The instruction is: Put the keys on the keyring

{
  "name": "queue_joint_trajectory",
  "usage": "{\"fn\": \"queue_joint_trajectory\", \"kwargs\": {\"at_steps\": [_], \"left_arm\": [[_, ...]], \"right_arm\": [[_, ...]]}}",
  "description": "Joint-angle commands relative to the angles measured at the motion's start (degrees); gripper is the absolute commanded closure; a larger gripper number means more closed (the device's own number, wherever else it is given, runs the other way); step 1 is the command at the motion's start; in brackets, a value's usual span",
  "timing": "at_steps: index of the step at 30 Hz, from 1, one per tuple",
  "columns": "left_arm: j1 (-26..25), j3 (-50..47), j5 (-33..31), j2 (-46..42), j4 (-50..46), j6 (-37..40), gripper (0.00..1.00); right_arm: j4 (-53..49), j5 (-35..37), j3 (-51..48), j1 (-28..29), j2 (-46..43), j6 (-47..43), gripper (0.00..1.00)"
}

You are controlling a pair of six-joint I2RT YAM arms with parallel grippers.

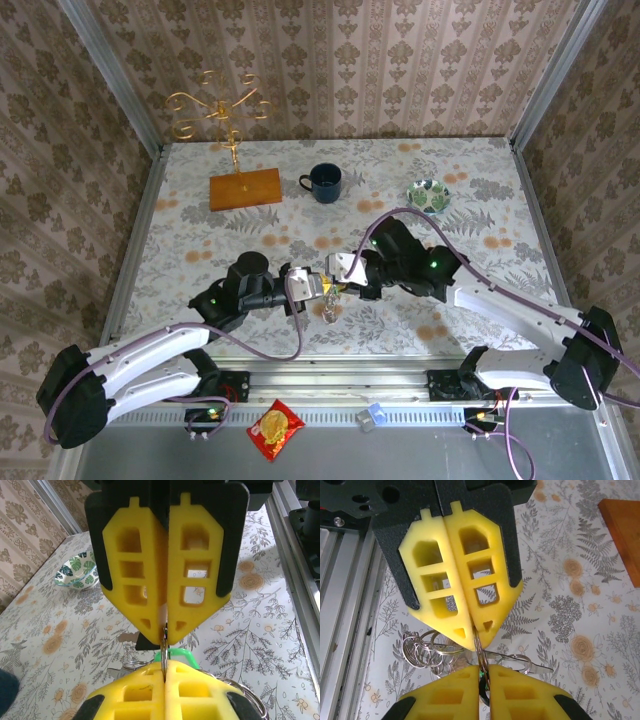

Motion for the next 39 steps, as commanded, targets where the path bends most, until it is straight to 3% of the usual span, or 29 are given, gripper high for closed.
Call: {"fn": "queue_joint_trajectory", "kwargs": {"at_steps": [1,12,16,20,23,39], "left_arm": [[-0.2,-0.5,1.2,-1.7,2.4,-0.5,1.0],[-0.1,-2.8,1.0,-1.9,6.4,-2.2,1.0],[-0.1,-4.1,0.8,-1.6,9.6,-3.8,1.0],[-0.2,-5.5,0.3,-1.9,11.6,-4.6,1.0],[0.0,-6.6,0.3,-1.7,14.2,-5.7,1.0],[0.0,-9.7,2.8,-2.4,21.1,-9.5,1.0]], "right_arm": [[1.8,-0.7,-2.4,-0.7,-1.9,1.7,0.88],[5.4,-0.4,-6.6,-1.0,-1.5,3.6,0.9],[8.2,-2.4,-7.4,-1.4,-1.8,5.2,0.85],[12.7,-5.5,-9.5,-2.6,-4.7,7.2,0.72],[16.7,-7.5,-11.6,-3.4,-5.9,8.9,0.69],[23.4,-13.0,-13.3,-4.4,-3.6,11.5,0.68]]}}
